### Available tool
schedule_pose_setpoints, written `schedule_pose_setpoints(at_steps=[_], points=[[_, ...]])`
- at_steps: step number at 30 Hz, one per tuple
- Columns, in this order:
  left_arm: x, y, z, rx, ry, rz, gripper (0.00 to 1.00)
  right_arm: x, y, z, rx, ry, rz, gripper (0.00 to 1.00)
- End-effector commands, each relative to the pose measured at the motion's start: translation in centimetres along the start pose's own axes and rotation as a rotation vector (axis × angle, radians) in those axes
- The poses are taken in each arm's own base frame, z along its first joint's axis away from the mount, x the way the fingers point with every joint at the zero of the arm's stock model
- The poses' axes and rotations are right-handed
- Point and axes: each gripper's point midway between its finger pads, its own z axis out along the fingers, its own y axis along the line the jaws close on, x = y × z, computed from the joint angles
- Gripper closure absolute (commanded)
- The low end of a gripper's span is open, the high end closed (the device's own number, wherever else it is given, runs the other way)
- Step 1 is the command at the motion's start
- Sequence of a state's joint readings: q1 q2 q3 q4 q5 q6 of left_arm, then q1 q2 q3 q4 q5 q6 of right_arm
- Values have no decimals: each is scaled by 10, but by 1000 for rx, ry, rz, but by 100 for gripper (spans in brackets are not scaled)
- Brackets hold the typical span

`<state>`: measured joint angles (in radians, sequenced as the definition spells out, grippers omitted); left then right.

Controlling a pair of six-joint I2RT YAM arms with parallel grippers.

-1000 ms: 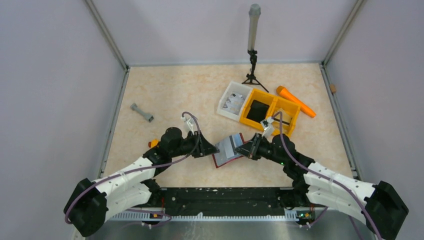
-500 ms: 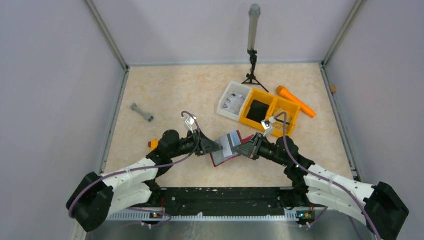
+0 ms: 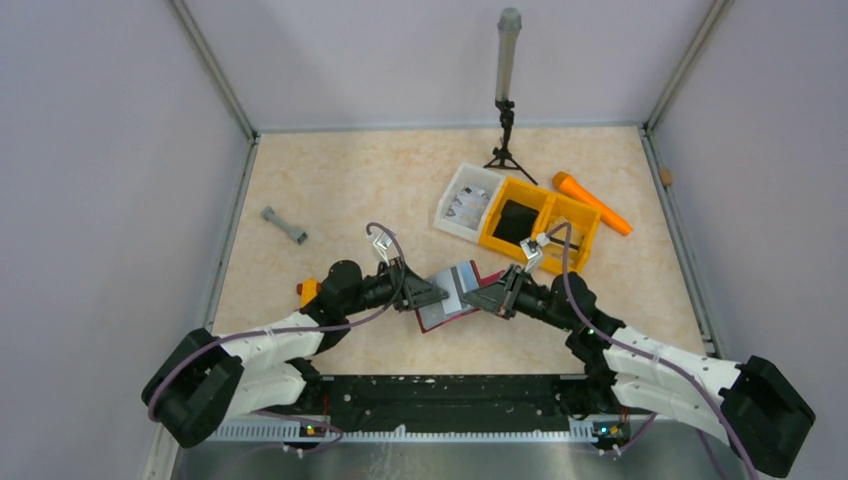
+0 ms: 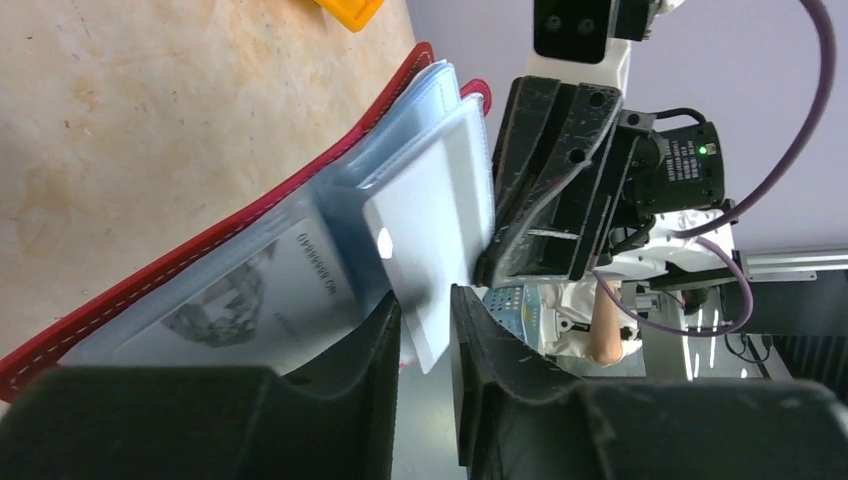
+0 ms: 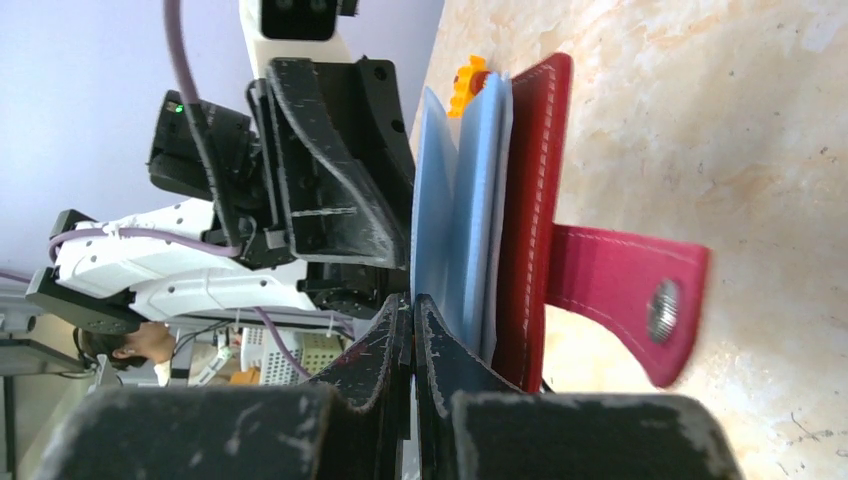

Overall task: Take the credit cards out of the card holder
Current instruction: Remove the credit card from the card holder.

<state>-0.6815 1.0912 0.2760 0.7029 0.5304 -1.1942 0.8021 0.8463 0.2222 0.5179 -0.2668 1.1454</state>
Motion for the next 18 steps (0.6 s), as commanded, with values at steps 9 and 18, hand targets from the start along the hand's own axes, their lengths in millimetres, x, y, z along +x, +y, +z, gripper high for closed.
schedule_pose_setpoints(at_steps=[9, 18], points=[[-1, -16, 1, 94, -1, 28, 99, 3, -19, 4, 35, -3, -28, 77], [6, -14, -2, 85, 37, 37, 100, -5, -7, 1, -52, -66, -52, 58]])
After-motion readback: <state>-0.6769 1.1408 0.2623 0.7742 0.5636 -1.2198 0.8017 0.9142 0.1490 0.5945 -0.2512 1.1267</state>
